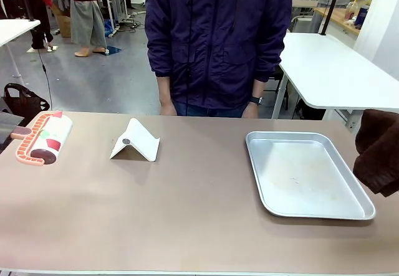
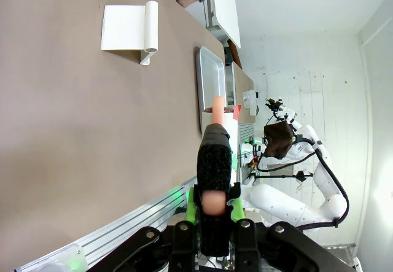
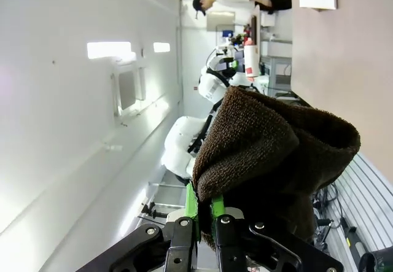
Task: Clean the surface of the table.
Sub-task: Clean the area not pointed to by the person, then return the Lint Roller and towel to their original positions.
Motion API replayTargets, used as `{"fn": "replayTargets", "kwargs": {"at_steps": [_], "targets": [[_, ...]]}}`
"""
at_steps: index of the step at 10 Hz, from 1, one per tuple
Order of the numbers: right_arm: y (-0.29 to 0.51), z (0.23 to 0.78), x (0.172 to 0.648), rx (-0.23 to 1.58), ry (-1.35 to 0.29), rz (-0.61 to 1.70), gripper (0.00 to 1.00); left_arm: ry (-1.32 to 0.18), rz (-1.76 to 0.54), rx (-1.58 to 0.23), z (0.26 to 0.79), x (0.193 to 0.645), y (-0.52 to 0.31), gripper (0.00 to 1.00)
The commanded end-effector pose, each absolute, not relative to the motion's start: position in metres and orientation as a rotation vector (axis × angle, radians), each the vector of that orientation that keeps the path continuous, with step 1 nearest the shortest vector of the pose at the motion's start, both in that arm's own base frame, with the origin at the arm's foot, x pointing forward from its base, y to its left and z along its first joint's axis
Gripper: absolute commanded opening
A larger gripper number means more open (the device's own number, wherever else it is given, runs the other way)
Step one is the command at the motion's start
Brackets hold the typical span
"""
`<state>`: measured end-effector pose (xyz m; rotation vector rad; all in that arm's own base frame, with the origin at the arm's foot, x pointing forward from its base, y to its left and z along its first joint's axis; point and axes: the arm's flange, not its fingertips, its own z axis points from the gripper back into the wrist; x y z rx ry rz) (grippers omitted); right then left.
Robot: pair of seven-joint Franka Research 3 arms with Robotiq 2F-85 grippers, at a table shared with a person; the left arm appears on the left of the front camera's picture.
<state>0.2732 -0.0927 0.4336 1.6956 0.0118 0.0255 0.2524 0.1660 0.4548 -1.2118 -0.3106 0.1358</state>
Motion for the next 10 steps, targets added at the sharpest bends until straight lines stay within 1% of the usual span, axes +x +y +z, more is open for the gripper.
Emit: {"fn": "replayTargets", "kwargs": {"at_steps": [1, 10], "targets": [[-0.0951, 0.4367, 0.2711, 1.722, 0.005, 0.037, 0.00, -0.319, 0.134, -1.221, 0.4562, 0.2528, 0.1652, 0.22], [-0.0951, 0.4367, 0.2711, 1.722, 0.005, 0.037, 0.00, -0.319, 0.134, -1.221, 0.4562, 0.2528, 0.1652, 0.22]]}}
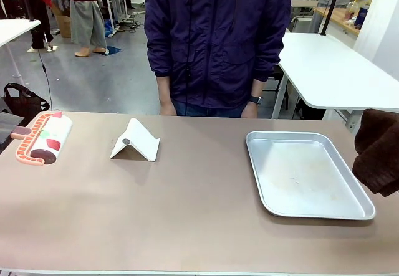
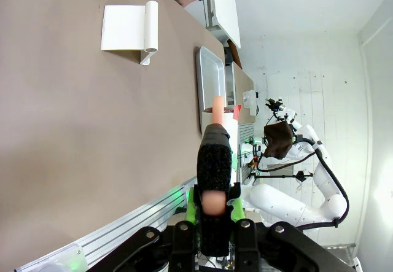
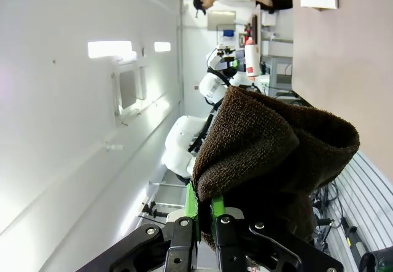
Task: Clean the surface of the table.
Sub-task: Return the Lint Roller and towel to their original positions.
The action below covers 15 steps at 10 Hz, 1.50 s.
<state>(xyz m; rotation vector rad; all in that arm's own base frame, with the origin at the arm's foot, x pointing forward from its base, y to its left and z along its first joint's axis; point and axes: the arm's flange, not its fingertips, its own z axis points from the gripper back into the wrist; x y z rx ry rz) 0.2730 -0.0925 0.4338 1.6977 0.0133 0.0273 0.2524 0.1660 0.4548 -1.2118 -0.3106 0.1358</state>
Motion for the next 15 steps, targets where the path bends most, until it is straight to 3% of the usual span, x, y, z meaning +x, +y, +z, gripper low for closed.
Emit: {"fn": "replayTargets", "kwargs": {"at_steps": [1, 3, 4, 5, 9, 12, 15], "targets": [[-0.095, 0.437, 0.271, 1.722, 0.005, 0.037, 0.00, -0.319, 0.134, -1.221, 0.456, 0.253, 0.165, 0.22], [-0.095, 0.437, 0.271, 1.722, 0.005, 0.037, 0.00, -0.319, 0.134, -1.221, 0.456, 0.253, 0.165, 0.22], [-0.092, 0.434, 0.273, 1.698, 0.013, 0.027, 0.10, -0.311, 0.136, -1.212, 0.455, 0.252, 0.166, 0.22], [-0.077, 0.444, 0.271, 1.699, -0.024, 0.058, 0.10, -0.346, 0.085, -1.196, 0.477, 0.249, 0.147, 0.22], [0.023, 0.481, 0.319, 1.486, -0.007, 0.088, 0.10, -0.284, -0.135, -0.930, 0.538, 0.300, 0.046, 0.22], [0.121, 0.473, 0.357, 1.333, 0.154, 0.120, 0.10, -0.228, -0.087, -0.772, 0.563, 0.352, -0.043, 0.22], [0.195, 0.438, 0.398, 1.094, -0.026, -0.041, 0.10, -0.346, 0.102, -0.569, 0.560, 0.400, -0.095, 0.22]]}}
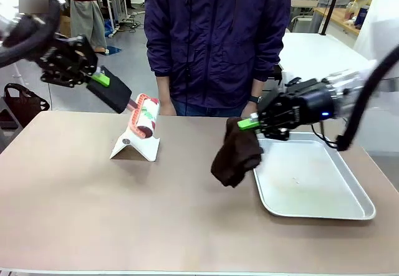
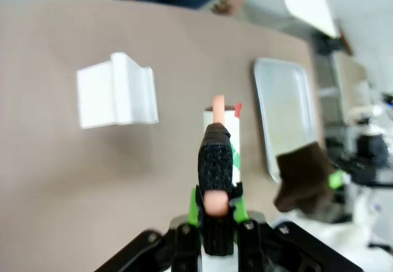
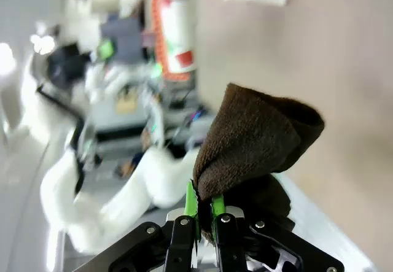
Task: Clean the surface of the table.
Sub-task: Return the Lint Roller and towel to their original positions.
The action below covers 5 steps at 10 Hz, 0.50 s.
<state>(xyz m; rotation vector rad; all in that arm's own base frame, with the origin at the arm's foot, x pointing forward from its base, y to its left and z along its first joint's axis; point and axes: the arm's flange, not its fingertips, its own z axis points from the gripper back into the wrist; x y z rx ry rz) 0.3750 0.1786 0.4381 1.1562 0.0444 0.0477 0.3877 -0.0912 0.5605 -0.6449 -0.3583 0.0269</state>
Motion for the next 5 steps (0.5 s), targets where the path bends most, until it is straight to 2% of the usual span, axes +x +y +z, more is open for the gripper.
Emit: {"fn": "replayTargets", "kwargs": {"at_steps": [1, 3, 5], "targets": [[0.208, 0.430, 0.408, 1.019, -0.061, -0.038, 0.10, -0.349, 0.104, -0.515, 0.557, 0.412, -0.104, 0.22], [0.228, 0.405, 0.432, 0.946, 0.018, -0.001, 0.10, -0.303, 0.086, -0.430, 0.541, 0.437, -0.121, 0.22], [0.234, 0.380, 0.450, 0.887, 0.047, -0.012, 0.10, -0.239, 0.058, -0.438, 0.525, 0.460, -0.132, 0.22]]}}
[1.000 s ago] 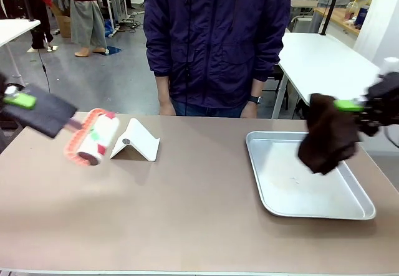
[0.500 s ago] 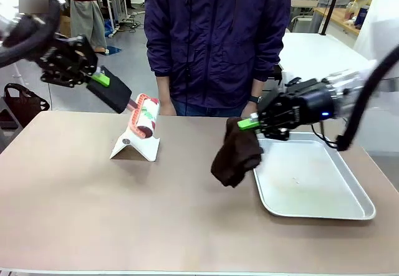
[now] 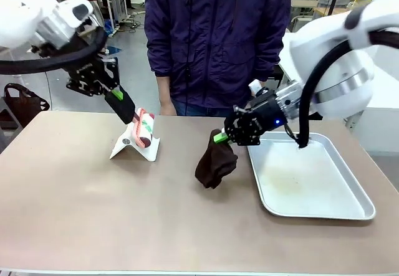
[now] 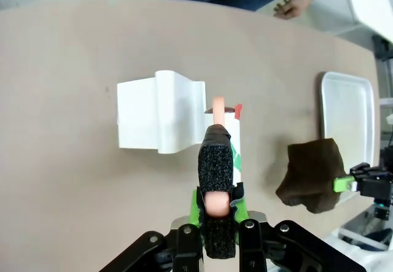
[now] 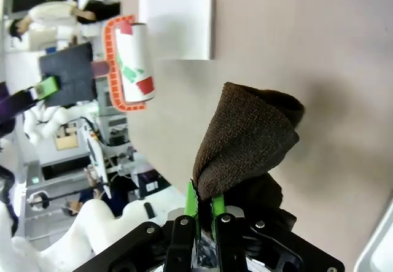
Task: Clean the surface of the table.
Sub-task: Return the Lint Roller and towel to their original positions.
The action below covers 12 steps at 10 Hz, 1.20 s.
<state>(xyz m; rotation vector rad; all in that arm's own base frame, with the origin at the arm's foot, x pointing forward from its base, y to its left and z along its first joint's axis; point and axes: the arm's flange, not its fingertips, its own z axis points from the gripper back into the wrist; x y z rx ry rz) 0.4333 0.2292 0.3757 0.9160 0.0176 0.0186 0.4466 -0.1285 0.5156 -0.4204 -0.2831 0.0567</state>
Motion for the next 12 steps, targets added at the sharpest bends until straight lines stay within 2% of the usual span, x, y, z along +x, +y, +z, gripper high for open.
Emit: {"fn": "replayTargets", "kwargs": {"at_steps": [1, 4, 5, 6, 12], "targets": [[0.233, 0.372, 0.456, 0.858, 0.042, -0.049, 0.10, -0.224, 0.049, -0.442, 0.519, 0.468, -0.136, 0.22], [0.230, 0.364, 0.465, 0.832, 0.041, -0.068, 0.10, -0.205, 0.021, -0.441, 0.505, 0.491, -0.148, 0.22], [0.225, 0.352, 0.455, 0.873, 0.047, -0.037, 0.10, -0.234, 0.040, -0.423, 0.499, 0.498, -0.151, 0.22], [0.225, 0.352, 0.455, 0.873, 0.047, -0.037, 0.10, -0.213, 0.031, -0.446, 0.498, 0.484, -0.147, 0.22], [0.229, 0.349, 0.453, 0.842, 0.045, -0.018, 0.10, -0.229, 0.013, -0.424, 0.489, 0.489, -0.151, 0.22]]}}
